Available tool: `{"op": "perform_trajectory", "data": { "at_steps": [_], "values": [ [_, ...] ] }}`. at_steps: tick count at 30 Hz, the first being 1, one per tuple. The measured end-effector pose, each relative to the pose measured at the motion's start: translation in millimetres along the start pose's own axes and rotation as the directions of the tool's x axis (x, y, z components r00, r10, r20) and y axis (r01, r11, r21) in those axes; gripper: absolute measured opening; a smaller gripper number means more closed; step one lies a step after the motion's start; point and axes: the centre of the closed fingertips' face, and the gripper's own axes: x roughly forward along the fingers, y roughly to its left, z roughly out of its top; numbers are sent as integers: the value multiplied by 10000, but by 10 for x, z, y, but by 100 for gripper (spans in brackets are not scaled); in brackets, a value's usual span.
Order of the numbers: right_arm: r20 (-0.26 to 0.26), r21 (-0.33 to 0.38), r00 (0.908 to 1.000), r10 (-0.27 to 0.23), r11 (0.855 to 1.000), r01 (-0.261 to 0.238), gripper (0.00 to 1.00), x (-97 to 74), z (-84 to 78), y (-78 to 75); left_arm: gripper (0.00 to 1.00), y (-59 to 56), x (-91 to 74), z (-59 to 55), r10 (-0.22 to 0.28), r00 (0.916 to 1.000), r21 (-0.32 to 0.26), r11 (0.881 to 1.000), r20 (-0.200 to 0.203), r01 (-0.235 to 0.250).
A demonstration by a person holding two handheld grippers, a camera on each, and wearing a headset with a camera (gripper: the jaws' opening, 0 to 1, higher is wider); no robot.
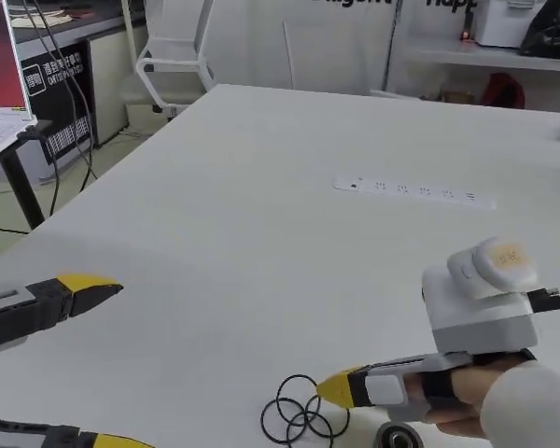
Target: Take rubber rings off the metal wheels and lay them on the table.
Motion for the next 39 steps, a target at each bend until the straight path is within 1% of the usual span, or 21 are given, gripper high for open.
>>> {"op": "perform_trajectory", "data": {
  "at_steps": [2,4,6,8,11,15,17,22,28,30,31,34,39],
  "values": [
    [-222,-236,9995,-237,9995,232,0,17,-39,-44,100,-9,-3,-11,10,10000,-65,10000,16,-10],
    [-255,-293,9990,-369,9989,362,0,30,-46,-66,100,-10,-5,-34,52,10000,-106,9999,-43,-53],
    [-262,-314,9990,-362,9989,353,0,34,-45,-64,100,4,-9,-64,143,9998,-171,9997,-135,-145],
    [-259,-390,9990,-362,9986,351,0,45,-36,-55,100,16,-17,-76,204,9997,-216,9996,-136,-206],
    [-325,-748,9978,-585,9956,559,0,54,-32,-76,100,31,-35,-71,267,9996,-234,9994,-97,-269],
    [-414,-855,9974,-590,9948,553,0,65,-53,-82,100,50,-50,-40,327,9995,-236,9992,7,-327],
    [-418,-1030,9968,-688,9926,642,0,65,-54,-86,100,57,-54,-31,352,9994,-261,9990,51,-350],
    [-551,-1548,9942,-926,9844,831,6,53,-70,-112,100,50,-50,-35,320,9995,-219,9993,29,-319],
    [-365,-1605,9951,-921,9834,851,7,-34,-9,-88,100,36,-40,-26,262,9996,-220,9994,79,-260],
    [-252,-1690,9954,-928,9817,873,7,-74,15,-76,100,34,-38,-32,239,9997,-209,9995,56,-238],
    [-76,-1782,9953,-966,9795,937,7,-103,46,-69,100,35,-38,-34,240,9997,-192,9995,45,-239],
    [168,-1831,9958,-904,9788,920,7,-170,94,-29,100,34,-39,-34,225,9997,-208,9995,61,-224],
    [323,-2038,9950,-940,9740,987,10,-282,119,26,100,0,-29,-31,146,9999,-207,9997,30,-146]
  ]
}}
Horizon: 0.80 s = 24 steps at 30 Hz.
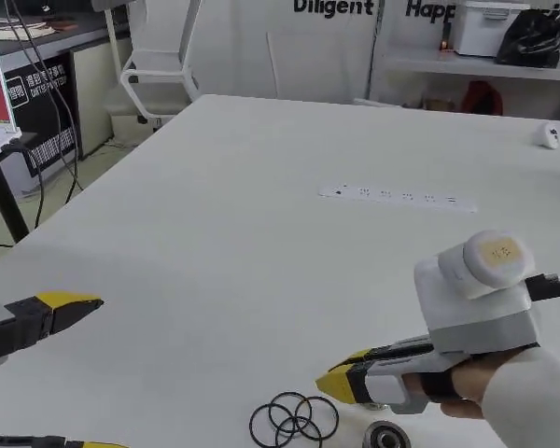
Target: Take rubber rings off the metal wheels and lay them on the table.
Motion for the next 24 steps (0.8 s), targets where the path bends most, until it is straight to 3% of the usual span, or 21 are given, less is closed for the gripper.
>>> {"op": "perform_trajectory", "data": {
  "at_steps": [6,13,24],
  "values": [
    [186,-386,9998,90,9992,-83,13,-184,58,73,100,-18,10,1,-54,10000,4,10000,3,54],
    [719,-920,9974,1,9957,65,26,-465,140,139,100,-34,16,-8,-153,9999,18,9999,-12,153],
    [1451,-1573,9886,-407,9855,637,47,-914,195,192,100,-96,49,29,-318,9994,41,9995,-95,319]
  ]
}}
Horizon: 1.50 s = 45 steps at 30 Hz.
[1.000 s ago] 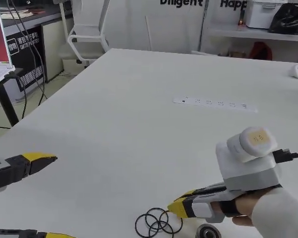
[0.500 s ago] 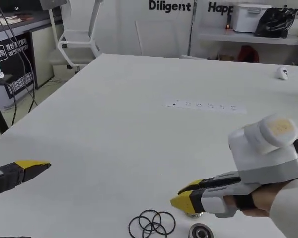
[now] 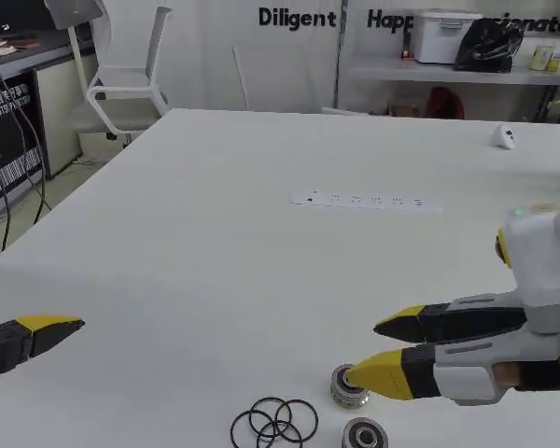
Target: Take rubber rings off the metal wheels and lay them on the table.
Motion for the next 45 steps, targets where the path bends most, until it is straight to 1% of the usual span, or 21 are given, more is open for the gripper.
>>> {"op": "perform_trajectory", "data": {
  "at_steps": [1,4,8,10,12,15,16,17,20,24,27,29,31,32,35,37,39,41,42,45],
  "values": [
    [47,-74,10000,-13,10000,14,49,-29,4,8,100,-5,3,4,-20,10000,10,10000,-1,20],
    [84,53,10000,10,10000,-10,56,-121,-11,19,100,-8,15,12,-79,10000,45,10000,-25,79],
    [253,1,9992,-306,9995,306,60,-256,-34,-1,100,-12,33,21,-142,9999,37,9999,-17,142],
    [424,44,9983,-408,9992,406,64,-311,-46,-7,100,-16,46,15,-185,9998,35,9998,-45,185],
    [492,116,9976,-477,9988,472,68,-360,-86,-12,100,-18,58,7,-212,9997,32,9998,-89,213],
    [777,420,9953,-587,9976,555,74,-427,-128,-30,100,-26,72,-3,-284,9995,24,9996,-147,284],
    [852,544,9939,-695,9964,650,76,-455,-150,-44,100,-22,73,-5,-277,9995,22,9996,-151,277],
    [890,622,9929,-785,9954,731,77,-476,-166,-55,100,-15,74,-3,-254,9996,9,9997,-135,254],
    [1125,733,9885,-1010,9930,931,76,-543,-182,-79,100,-2,76,-8,-219,9997,-78,9997,-99,218],
    [1264,949,9840,-1255,9889,1139,84,-616,-242,-118,100,10,75,-57,-215,9995,-154,9997,-229,212],
    [1138,1056,9822,-1492,9849,1374,87,-654,-331,-173,100,13,70,-106,-229,9991,-206,9995,-351,222],
    [1101,1212,9821,-1528,9828,1393,89,-664,-370,-187,100,21,68,-134,-239,9989,-239,9995,-400,229],
    [1038,1295,9821,-1574,9811,1436,91,-667,-421,-197,100,30,69,-181,-205,9984,-304,9994,-533,189],
    [947,1314,9830,-1574,9808,1444,91,-661,-460,-195,100,34,71,-210,-192,9980,-315,9994,-605,173],
    [707,1244,9838,-1648,9800,1552,92,-646,-547,-193,100,23,70,-248,-240,9974,-408,9989,-686,213],
    [601,1240,9847,-1634,9801,1551,93,-629,-599,-182,100,20,70,-263,-249,9971,-422,9989,-719,219],
    [509,1310,9875,-1495,9812,1418,94,-606,-649,-154,100,25,72,-279,-222,9969,-478,9987,-757,186],
    [343,1340,9884,-1477,9808,1419,97,-584,-703,-150,100,21,75,-299,-245,9963,-543,9983,-824,200],
    [319,1339,9888,-1459,9810,1404,99,-577,-716,-146,100,21,76,-306,-241,9961,-544,9983,-852,195],
    [253,1437,9894,-1428,9800,1378,99,-571,-747,-129,100,21,72,-326,-233,9954,-560,9983,-926,182]
  ]
}}
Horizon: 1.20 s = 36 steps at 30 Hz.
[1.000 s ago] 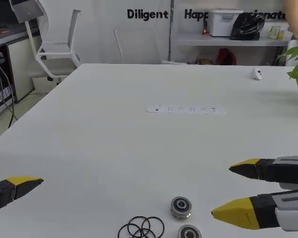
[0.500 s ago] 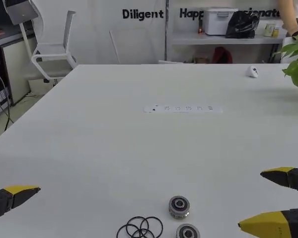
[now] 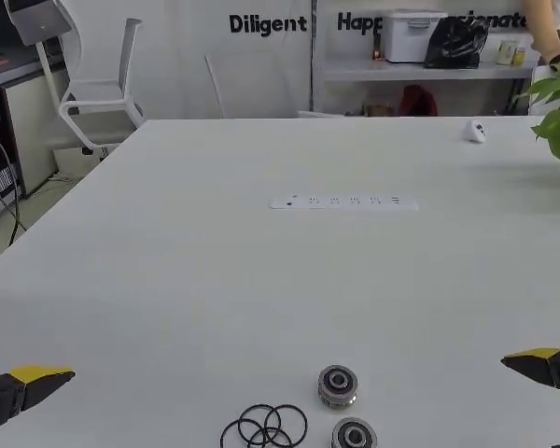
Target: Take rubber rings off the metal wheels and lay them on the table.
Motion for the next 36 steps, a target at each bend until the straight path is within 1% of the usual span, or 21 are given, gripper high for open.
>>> {"op": "perform_trajectory", "data": {
  "at_steps": [7,11,16,22,27,30,36],
  "values": [
    [-198,154,9998,9,9999,-6,99,21,-111,12,100,15,-3,-28,8,10000,-80,10000,-24,-9],
    [-287,293,9996,-70,9995,79,99,27,-177,6,100,15,1,-57,3,10000,-117,9999,-76,-4],
    [-439,388,9990,-53,9992,70,99,33,-248,19,100,20,1,-90,9,9999,-170,9999,-165,-12],
    [-478,497,9988,-105,9987,128,99,30,-283,15,100,21,0,-96,38,9999,-219,9998,-163,-42],
    [-640,522,9979,-118,9985,152,99,44,-331,22,100,17,2,-102,63,9998,-260,9996,-177,-67],
    [-607,554,9980,-201,9982,235,99,53,-340,18,100,7,3,-86,67,9999,-307,9995,-79,-70],
    [-673,617,9977,-83,9980,124,99,75,-369,64,100,-19,14,-82,54,9999,-336,9994,-86,-57]
  ]
}}
